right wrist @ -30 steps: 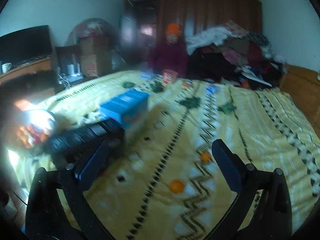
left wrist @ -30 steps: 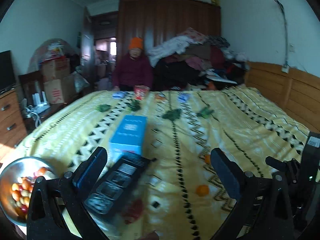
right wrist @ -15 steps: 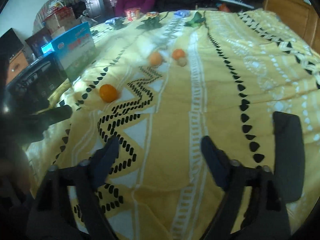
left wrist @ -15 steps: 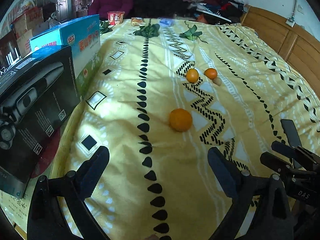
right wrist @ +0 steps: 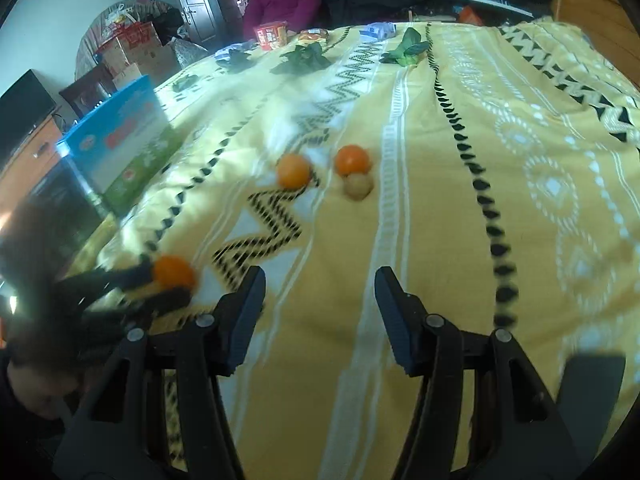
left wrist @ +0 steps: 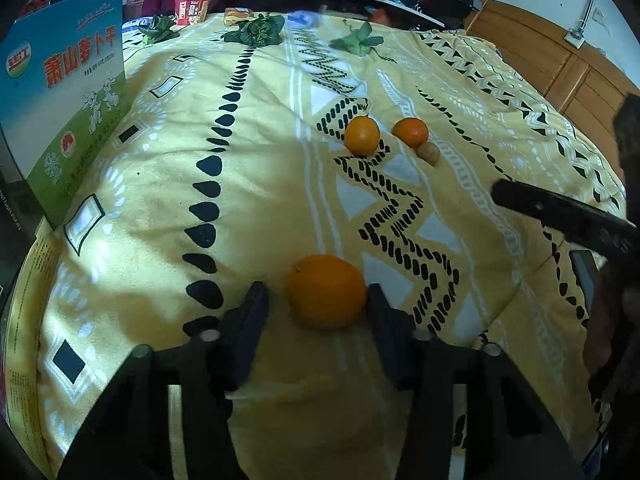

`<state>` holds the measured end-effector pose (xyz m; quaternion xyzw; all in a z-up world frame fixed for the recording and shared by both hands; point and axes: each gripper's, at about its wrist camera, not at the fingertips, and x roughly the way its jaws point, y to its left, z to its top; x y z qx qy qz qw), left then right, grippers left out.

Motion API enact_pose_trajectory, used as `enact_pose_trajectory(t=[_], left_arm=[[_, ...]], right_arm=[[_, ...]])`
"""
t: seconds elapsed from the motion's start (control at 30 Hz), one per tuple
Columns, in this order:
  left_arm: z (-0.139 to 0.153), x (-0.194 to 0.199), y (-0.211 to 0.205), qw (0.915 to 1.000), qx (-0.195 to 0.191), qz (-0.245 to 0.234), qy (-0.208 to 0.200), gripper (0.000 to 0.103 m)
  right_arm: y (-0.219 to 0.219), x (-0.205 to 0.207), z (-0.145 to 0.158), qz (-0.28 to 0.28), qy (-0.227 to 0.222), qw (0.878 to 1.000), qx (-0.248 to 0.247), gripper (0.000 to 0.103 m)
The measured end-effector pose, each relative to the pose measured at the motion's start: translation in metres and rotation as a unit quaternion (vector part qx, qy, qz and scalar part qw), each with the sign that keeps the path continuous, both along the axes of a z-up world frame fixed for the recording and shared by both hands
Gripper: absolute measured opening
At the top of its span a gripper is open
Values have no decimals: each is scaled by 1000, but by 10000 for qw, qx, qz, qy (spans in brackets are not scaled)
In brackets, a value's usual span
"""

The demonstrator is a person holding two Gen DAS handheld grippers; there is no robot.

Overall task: Organize fruits
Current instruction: 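Grasp an orange with the left gripper while the right grasps a small brown fruit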

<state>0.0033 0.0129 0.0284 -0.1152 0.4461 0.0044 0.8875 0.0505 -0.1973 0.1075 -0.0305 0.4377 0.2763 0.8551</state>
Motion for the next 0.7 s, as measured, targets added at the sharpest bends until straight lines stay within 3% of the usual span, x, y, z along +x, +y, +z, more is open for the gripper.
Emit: enact_pose_trajectory(t=[0.07,0.13,0.33,0.53,0.63,0.7], left_arm=[[0,0,1,10000,-37,-12,-61,40],[-2,-1,2,9999,-82,-15,-107,40],[-6,0,6,9996,-209,-24,-162,40],[-6,4,5,9997,-186,-25,-162,40],[-3,3,2,9998,-96,-26,-187,40],[2,2,2,9997,-91,-12,-209,40]], right_arm=[[5,27,-9,8,119,9999,0,45],[13,44,-14,29,202,9998,10,40],[31,67,-31,-15,88,9993,-356,40],[35,74,-39,-18,98,9992,-380,40],[33,73,-37,-47,135,9993,-356,25],[29,69,-30,-149,117,9995,-271,24]])
